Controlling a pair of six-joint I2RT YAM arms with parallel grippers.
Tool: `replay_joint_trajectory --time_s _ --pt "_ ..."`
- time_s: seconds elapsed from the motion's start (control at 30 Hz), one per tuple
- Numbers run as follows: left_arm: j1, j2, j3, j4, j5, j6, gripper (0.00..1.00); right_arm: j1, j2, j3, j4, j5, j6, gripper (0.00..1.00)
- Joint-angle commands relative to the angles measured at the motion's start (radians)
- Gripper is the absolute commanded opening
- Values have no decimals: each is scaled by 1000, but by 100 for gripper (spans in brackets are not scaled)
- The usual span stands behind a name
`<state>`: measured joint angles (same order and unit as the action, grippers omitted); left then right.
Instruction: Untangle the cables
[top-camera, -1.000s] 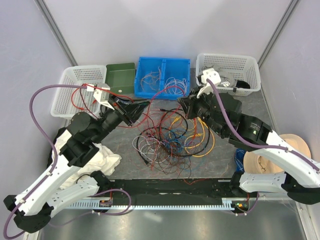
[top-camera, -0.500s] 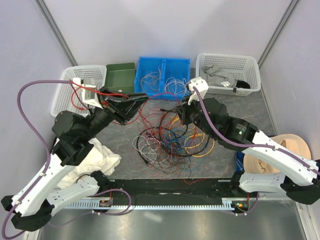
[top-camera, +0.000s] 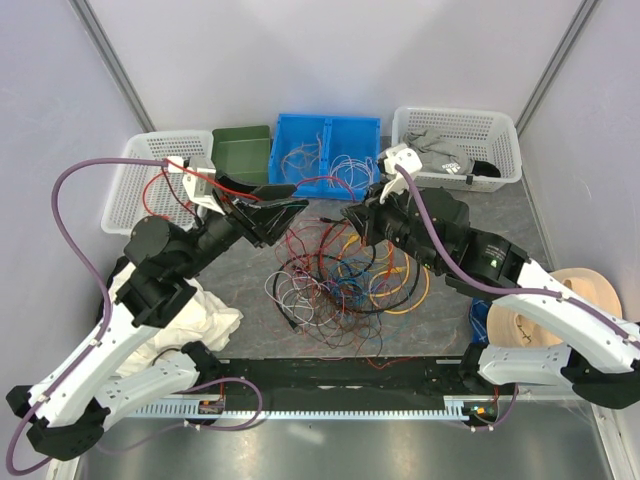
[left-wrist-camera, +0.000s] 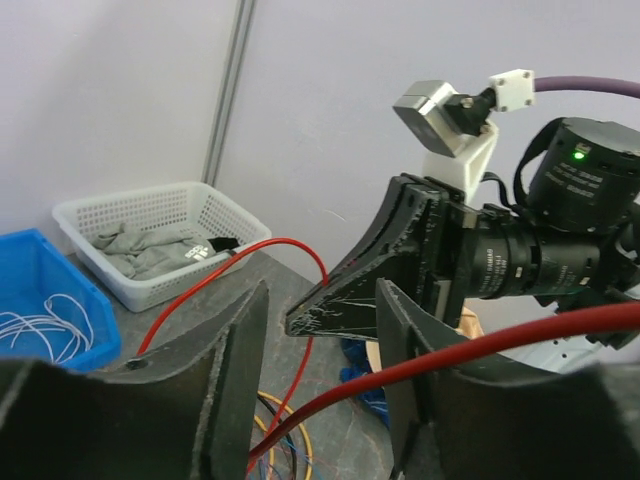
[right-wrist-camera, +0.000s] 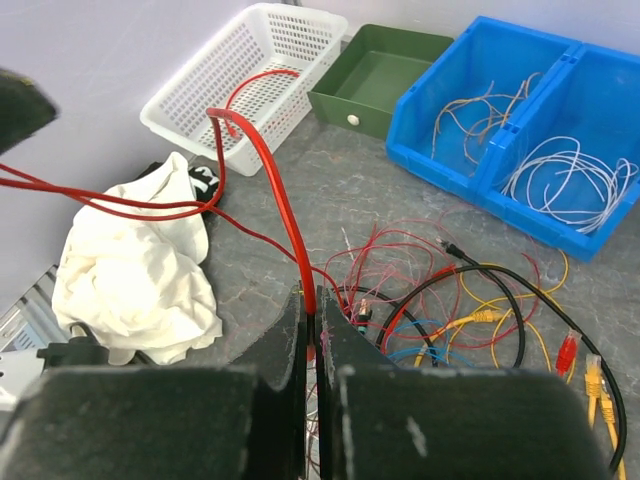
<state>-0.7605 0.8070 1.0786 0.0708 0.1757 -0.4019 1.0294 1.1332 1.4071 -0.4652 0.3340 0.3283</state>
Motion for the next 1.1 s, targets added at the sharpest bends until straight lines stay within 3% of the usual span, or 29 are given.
replay_joint_trajectory --time_s 0.0,0.4,0.7,1.07 --pt "0 15 -8 -2 -48 54 58 -3 -26 44 3 -42 -9 0" --pt "0 50 -78 96 19 207 69 -3 -32 162 -35 -222 12 0" --pt "1 41 -66 115 -31 308 79 -3 -1 286 -131 -325 44 0" --pt "1 133 -42 193 60 264 80 -5 68 388 -144 -452 98 0"
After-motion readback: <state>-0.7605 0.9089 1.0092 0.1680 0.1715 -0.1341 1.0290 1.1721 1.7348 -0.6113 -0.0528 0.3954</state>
